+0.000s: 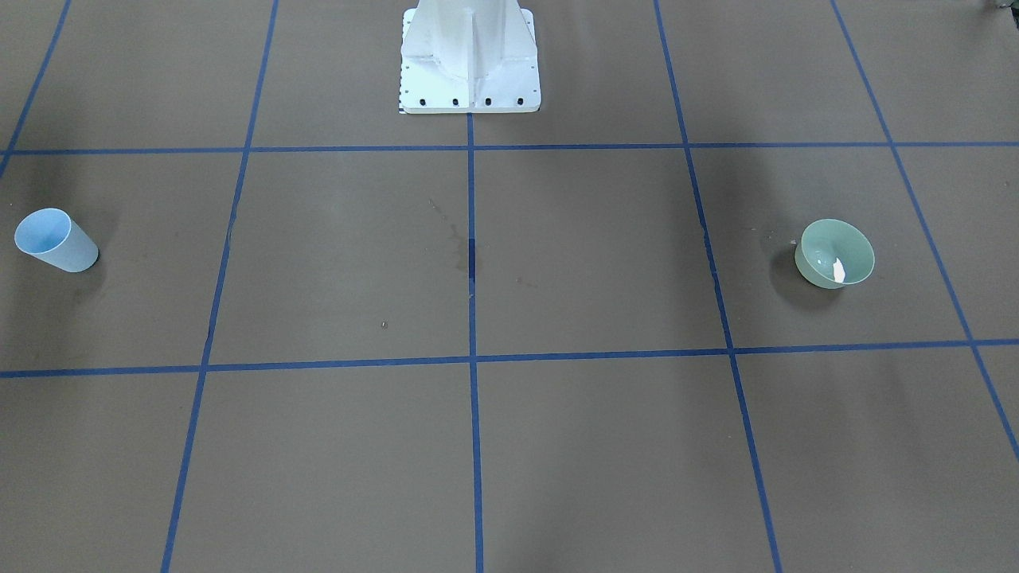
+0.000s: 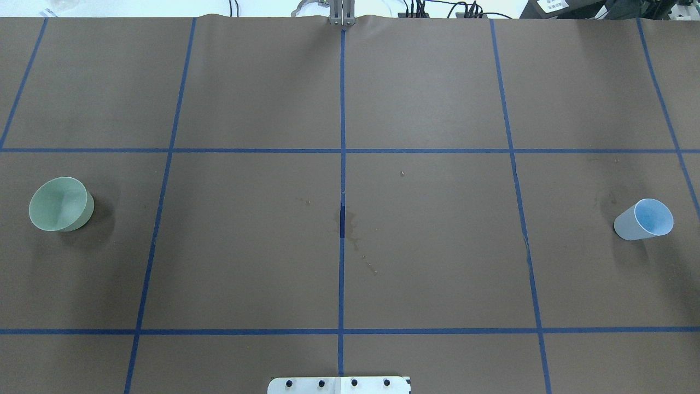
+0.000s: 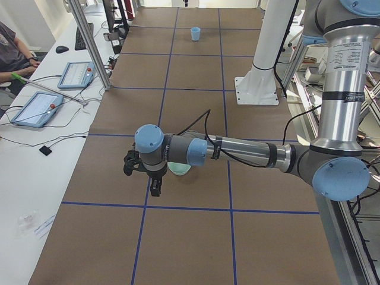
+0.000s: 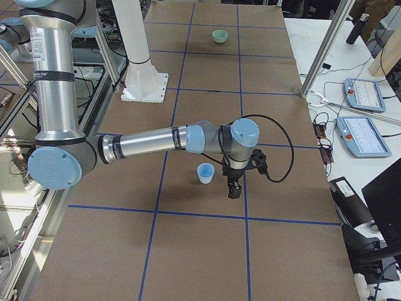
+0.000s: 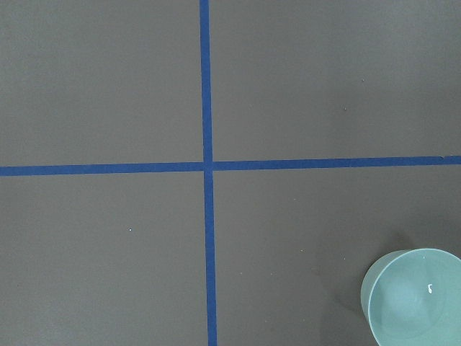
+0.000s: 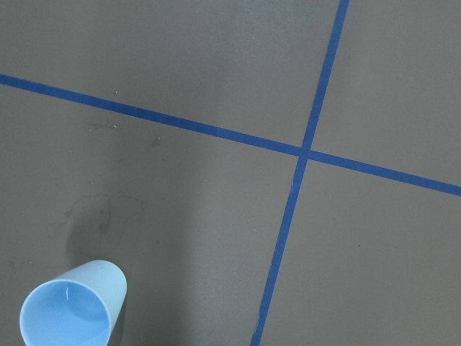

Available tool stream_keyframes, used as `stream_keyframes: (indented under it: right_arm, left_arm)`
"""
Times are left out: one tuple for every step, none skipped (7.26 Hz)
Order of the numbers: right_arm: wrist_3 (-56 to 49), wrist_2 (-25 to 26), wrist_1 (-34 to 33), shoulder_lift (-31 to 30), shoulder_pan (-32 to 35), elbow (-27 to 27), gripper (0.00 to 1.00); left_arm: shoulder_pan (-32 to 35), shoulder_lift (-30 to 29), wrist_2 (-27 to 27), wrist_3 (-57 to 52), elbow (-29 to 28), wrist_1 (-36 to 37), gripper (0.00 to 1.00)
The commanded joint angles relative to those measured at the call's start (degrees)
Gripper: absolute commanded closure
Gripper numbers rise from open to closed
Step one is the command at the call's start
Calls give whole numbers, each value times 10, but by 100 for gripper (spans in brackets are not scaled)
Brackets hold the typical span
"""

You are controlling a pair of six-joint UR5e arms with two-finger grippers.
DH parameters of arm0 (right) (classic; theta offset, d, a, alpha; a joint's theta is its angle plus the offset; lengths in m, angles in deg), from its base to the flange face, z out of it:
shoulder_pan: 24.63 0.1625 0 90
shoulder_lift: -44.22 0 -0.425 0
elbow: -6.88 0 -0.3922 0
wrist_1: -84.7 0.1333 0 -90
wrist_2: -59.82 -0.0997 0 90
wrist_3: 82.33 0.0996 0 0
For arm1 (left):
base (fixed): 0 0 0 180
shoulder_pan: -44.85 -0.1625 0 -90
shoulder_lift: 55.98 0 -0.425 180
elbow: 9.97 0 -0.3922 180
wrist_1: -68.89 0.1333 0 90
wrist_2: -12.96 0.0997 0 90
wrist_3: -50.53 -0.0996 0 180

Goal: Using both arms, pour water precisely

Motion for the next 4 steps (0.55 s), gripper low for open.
stream_keyframes:
  right_arm:
    - [-1, 5, 1, 4, -7, -17, 0]
    - [-1, 10, 1, 5, -9, -21, 0]
    - [-1, 15, 1, 5, -9, -22, 0]
    - [-1, 22, 1, 5, -9, -22, 0]
  left_arm:
    - [0, 0, 0, 0, 1, 0, 0]
    - [0, 0, -1, 0, 1, 1, 0]
    - [0, 4, 0, -1, 1, -2, 0]
    - [0, 5, 0, -1, 1, -3, 0]
